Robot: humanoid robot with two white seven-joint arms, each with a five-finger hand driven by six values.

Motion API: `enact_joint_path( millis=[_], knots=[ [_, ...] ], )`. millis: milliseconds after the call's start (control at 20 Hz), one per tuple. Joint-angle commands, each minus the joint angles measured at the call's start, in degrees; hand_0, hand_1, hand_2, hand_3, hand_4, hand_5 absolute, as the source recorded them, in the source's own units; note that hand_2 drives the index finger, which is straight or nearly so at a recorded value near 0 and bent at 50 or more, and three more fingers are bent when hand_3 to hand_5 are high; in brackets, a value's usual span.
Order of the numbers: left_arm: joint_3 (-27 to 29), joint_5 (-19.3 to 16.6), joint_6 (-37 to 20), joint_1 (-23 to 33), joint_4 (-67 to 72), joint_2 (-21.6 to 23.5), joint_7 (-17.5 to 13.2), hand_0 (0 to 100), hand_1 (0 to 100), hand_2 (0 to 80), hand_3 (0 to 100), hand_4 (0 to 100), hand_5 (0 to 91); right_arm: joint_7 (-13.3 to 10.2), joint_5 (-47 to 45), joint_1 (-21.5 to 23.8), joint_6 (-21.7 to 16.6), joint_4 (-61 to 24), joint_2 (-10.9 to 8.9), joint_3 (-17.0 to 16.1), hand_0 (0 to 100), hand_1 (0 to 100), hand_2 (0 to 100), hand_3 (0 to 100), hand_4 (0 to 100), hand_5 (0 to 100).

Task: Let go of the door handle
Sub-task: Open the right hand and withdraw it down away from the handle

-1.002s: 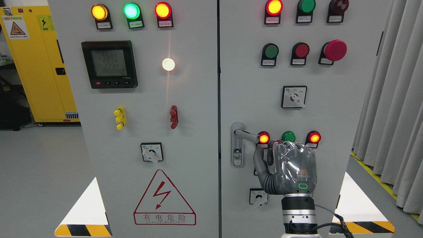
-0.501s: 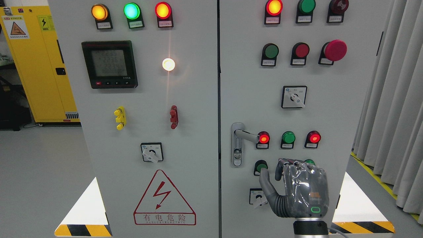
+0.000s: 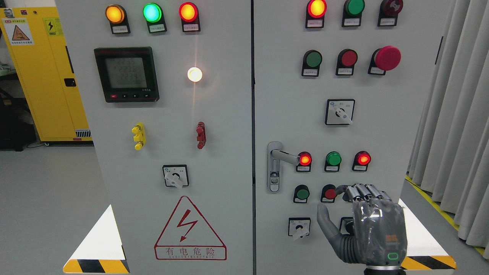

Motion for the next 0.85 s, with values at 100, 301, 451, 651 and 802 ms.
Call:
enact_joint_path(
  millis=[100,301,451,651,802],
  knots=[
    [0.0,0.0,0.0,1.1,-0.9,0.0,0.0,12,56,0.0,0,0,0.0,-0.2,-2.7,0.1,-0.8,-2.6,-1.57,-3.0,36,31,0,0,0,0],
    [0.0,0.0,0.0,1.1,-0.9,0.0,0.0,12,56,0.0,0,0,0.0,-0.2,-2.8,0.3,-1.0,-3.2,-1.48,-3.0,36,26,0,0,0,0],
    [0.0,0.0,0.0,1.1,-0.9,0.1,0.0,12,56,0.0,0,0,0.0,-0.2,-2.8,0.3,-2.2,-3.3,-1.48,-3.0,37,24,0,0,0,0],
    [0.0,0.0,0.0,1.1,-0.9,0.0,0.0,12,56,0.0,0,0,0.0,-0.9,-2.9,0.3,-2.5,-3.2,-0.69,-3.0,38,22,0,0,0,0],
    [0.0,0.0,0.0,1.1,-0.9,0.1,0.0,12,56,0.0,0,0,0.0,-0.9,-3.0,0.3,-3.5,-3.2,-0.69,-3.0,38,22,0,0,0,0]
  ],
)
